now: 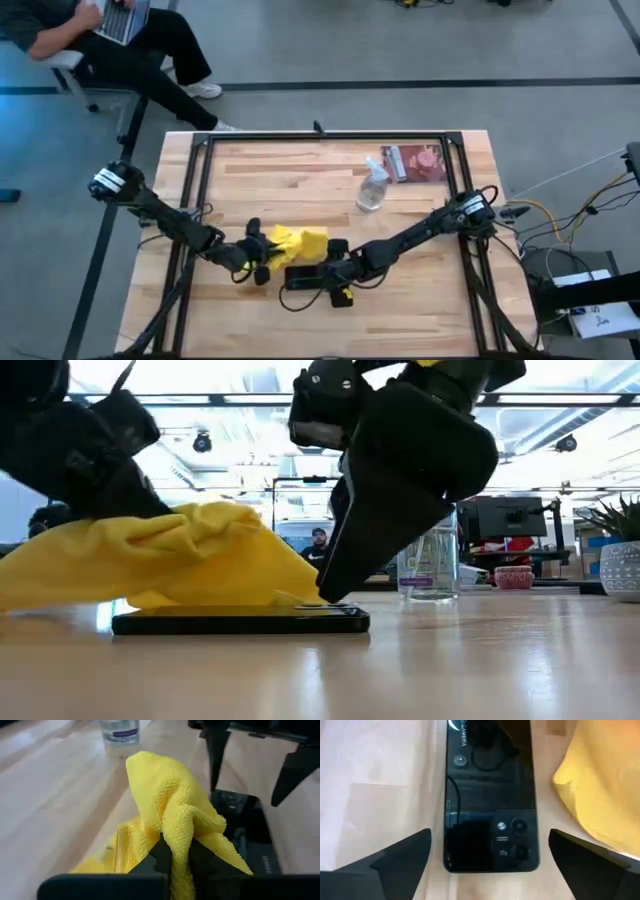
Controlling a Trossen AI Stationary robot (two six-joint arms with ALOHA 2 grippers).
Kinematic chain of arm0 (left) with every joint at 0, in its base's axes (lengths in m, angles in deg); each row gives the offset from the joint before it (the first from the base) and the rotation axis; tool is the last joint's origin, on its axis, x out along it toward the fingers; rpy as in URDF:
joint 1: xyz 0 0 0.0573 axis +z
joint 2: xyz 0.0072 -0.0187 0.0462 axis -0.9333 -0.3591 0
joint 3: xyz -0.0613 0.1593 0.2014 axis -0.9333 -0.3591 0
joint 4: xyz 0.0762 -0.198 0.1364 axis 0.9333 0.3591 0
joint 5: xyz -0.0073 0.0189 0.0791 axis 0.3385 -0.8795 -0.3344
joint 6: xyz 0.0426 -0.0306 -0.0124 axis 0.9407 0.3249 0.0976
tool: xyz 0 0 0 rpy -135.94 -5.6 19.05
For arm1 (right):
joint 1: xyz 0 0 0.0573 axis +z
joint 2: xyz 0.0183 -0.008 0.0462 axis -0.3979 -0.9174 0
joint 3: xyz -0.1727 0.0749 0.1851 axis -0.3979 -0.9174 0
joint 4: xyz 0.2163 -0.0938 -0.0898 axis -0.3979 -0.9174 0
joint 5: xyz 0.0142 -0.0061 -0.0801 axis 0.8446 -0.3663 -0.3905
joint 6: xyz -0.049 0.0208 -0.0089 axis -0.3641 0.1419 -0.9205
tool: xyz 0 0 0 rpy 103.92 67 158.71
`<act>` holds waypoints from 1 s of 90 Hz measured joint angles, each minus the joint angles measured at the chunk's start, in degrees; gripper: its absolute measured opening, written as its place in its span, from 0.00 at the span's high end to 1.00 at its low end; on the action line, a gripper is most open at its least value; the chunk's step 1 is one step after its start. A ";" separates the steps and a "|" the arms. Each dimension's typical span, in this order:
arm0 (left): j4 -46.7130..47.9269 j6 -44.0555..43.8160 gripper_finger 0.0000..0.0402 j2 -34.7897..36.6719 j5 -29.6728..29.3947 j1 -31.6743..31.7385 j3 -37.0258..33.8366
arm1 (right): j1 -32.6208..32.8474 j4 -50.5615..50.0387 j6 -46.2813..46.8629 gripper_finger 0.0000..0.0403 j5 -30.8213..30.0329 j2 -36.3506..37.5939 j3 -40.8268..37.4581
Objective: Apply microfiber cloth
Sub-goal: Wipe the black cellphone with the yellow microfiber cloth
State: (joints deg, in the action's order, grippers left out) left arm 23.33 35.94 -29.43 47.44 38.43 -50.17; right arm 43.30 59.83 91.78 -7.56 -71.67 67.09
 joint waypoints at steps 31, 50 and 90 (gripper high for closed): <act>-0.24 -5.04 0.98 -9.61 -0.53 -0.08 2.40 | -0.49 10.15 0.60 0.03 1.26 -0.78 -5.95; -0.15 -5.00 0.98 -12.04 -0.51 -0.08 4.48 | 0.04 20.27 -1.83 0.03 -0.88 -3.84 -8.55; 0.32 -3.96 0.98 -8.19 -1.70 -0.62 3.18 | 0.13 52.32 -4.11 0.10 -3.30 -8.35 -18.85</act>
State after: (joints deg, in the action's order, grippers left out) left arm 23.65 31.99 -37.63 45.74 37.81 -46.99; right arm 43.43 112.15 87.66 -10.86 -80.02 48.25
